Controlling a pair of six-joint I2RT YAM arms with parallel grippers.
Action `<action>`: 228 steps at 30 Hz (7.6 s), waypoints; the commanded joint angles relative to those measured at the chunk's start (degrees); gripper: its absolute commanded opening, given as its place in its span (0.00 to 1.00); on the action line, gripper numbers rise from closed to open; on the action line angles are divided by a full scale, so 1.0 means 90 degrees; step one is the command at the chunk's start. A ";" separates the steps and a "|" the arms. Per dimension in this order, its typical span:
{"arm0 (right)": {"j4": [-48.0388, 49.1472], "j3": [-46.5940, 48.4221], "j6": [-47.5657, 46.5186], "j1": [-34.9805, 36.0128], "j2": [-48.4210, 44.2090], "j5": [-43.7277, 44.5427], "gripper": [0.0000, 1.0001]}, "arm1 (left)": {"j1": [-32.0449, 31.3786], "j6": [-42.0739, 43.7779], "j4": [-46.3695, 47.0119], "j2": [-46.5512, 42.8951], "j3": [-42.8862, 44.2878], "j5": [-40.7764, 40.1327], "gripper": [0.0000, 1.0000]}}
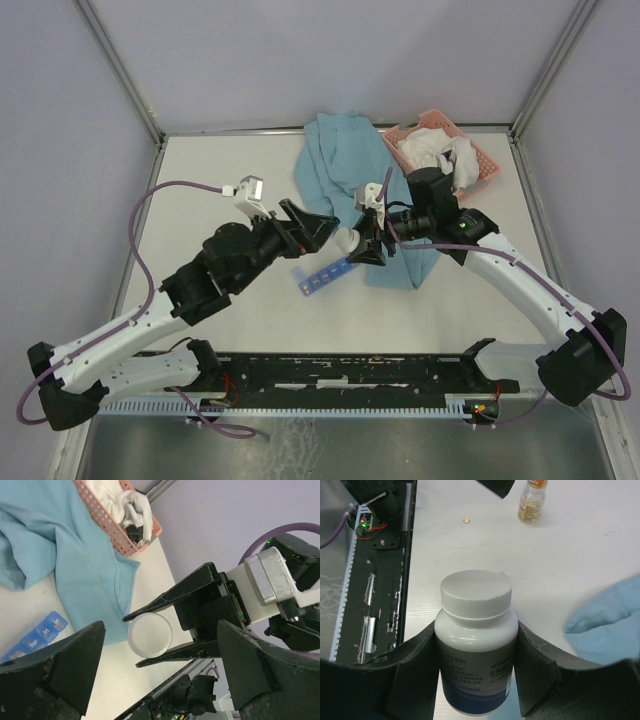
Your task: Sort the pills into containers
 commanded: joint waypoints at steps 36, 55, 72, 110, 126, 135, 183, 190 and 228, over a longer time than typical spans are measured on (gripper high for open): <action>-0.0108 0.0368 -0.0273 0.0096 0.0011 0.0508 0.09 | -0.0987 -0.0865 -0.0600 0.1713 0.1057 -0.1250 0.60; -0.0108 0.0510 0.0230 0.0086 0.0185 -0.0209 0.09 | -0.0827 0.1373 0.1482 0.0858 -0.0793 0.0528 0.34; 0.0208 0.0448 0.0752 0.0080 0.0279 -0.0820 0.09 | -0.0120 0.4766 0.3321 0.0066 -0.1898 0.3264 0.53; 0.0022 0.0432 0.0305 0.0081 0.0161 -0.0395 0.09 | -0.1203 0.0040 0.0195 0.1206 0.0403 -0.2091 0.73; 0.0012 0.0449 0.0330 0.0081 0.0191 -0.0312 0.09 | -0.1212 0.0084 0.0066 0.1163 0.0367 -0.1571 0.60; 0.0013 0.0448 0.0339 0.0078 0.0198 -0.0304 0.09 | -0.1212 0.0107 -0.0130 0.1278 0.0450 -0.1353 0.53; 0.0319 0.0395 0.0809 0.0009 0.0182 -0.0835 0.08 | 0.0194 0.0738 0.2318 -0.1410 -0.1701 0.1093 0.99; 0.0117 0.0438 0.0562 0.0016 0.0226 -0.0461 0.08 | -0.0573 0.0390 0.1046 -0.0415 -0.0696 -0.1017 0.99; 0.0012 0.0531 0.0596 0.0006 0.0333 -0.0688 0.08 | -0.1012 0.1114 0.0965 0.0856 -0.0147 -0.0433 0.31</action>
